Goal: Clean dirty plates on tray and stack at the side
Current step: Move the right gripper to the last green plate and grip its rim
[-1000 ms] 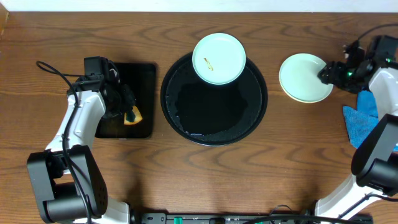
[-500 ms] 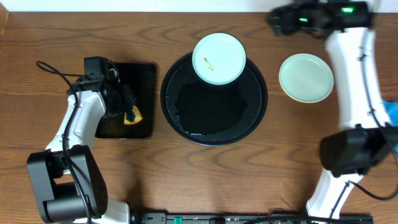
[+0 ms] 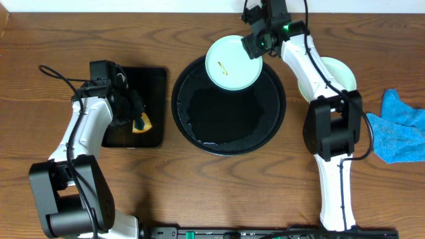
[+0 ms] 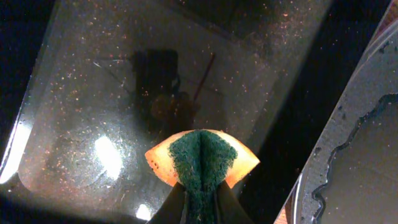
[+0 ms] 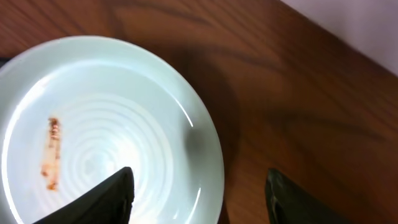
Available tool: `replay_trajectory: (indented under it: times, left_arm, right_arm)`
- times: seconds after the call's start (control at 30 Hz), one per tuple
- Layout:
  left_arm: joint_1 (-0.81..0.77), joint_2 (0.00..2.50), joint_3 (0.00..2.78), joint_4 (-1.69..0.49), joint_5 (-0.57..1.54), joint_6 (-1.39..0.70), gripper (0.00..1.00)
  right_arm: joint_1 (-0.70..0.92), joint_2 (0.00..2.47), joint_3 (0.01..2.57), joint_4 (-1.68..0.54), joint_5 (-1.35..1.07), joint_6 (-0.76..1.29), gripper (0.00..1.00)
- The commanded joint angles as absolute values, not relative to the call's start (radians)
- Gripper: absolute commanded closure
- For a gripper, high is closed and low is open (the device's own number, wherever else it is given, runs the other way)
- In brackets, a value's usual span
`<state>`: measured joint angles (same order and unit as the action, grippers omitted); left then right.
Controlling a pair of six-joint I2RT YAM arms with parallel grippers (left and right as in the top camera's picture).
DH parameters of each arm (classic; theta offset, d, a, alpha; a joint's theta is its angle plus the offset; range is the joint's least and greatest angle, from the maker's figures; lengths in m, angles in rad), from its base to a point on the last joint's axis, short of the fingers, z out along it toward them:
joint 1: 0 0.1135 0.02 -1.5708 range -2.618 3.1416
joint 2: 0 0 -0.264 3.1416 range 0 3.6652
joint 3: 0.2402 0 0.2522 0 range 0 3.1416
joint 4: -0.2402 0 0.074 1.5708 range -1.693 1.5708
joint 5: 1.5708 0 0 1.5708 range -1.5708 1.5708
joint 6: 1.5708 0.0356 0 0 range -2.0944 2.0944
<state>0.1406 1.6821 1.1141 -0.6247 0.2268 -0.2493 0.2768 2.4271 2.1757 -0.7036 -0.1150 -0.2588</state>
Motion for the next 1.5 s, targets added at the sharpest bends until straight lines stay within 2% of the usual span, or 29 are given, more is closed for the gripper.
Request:
replay_trajectory:
  times: [0.0, 0.1, 0.17, 0.23, 0.33, 0.47, 0.5, 0.57, 0.63, 0.83, 1.07, 1.27, 1.47]
  left_arm:
    - [0.145, 1.678, 1.116, -0.628, 0.224, -0.233, 0.91]
    - [0.144, 1.678, 1.116, -0.628, 0.224, -0.233, 0.91]
    - [0.145, 1.678, 1.116, -0.628, 0.224, -0.233, 0.91]
    - [0.144, 1.678, 1.116, -0.628, 0.224, -0.233, 0.91]
    - [0.144, 1.678, 1.116, -0.628, 0.224, -0.234, 0.91]
    - [0.145, 1.678, 1.116, -0.628, 0.224, -0.233, 0.91]
    - [0.145, 1.678, 1.116, -0.628, 0.224, -0.233, 0.91]
    - [0.144, 1.678, 1.116, -0.628, 0.224, -0.233, 0.91]
    - [0.145, 1.678, 1.116, -0.628, 0.224, -0.233, 0.91]
    - [0.145, 1.678, 1.116, -0.628, 0.224, -0.233, 0.91]
    - [0.145, 1.678, 1.116, -0.628, 0.224, -0.233, 0.91]
    - [0.145, 1.678, 1.116, -0.628, 0.224, -0.233, 0.91]
    - [0.145, 1.678, 1.116, -0.628, 0.224, -0.233, 0.91]
  right_arm:
    - [0.274, 2.438, 2.183, -0.691, -0.117, -0.269, 0.38]
    - [0.268, 2.457, 2.182, -0.675, -0.117, -0.266, 0.40]
    - [0.267, 2.474, 2.181, -0.670, -0.124, -0.254, 0.46]
    - [0.267, 2.490, 2.179, -0.670, -0.130, -0.250, 0.47]
    - [0.268, 2.523, 2.174, -0.669, -0.132, -0.247, 0.57]
    - [0.266, 2.533, 2.174, -0.655, -0.132, -0.225, 0.64]
    - [0.266, 2.533, 2.174, -0.650, -0.132, -0.224, 0.69]
    - [0.266, 2.532, 2.174, -0.641, -0.132, -0.224, 0.87]
    - [0.266, 2.530, 2.179, -0.631, -0.132, -0.187, 0.99]
    - [0.263, 2.456, 2.271, -0.767, -0.131, -0.030, 0.99]
    - [0.259, 2.300, 2.292, -1.108, -0.022, 0.219, 0.99]
    - [0.251, 2.293, 2.270, -1.370, 0.011, 0.277, 0.99]
    - [0.251, 2.293, 2.139, -1.384, 0.008, 0.314, 0.99]
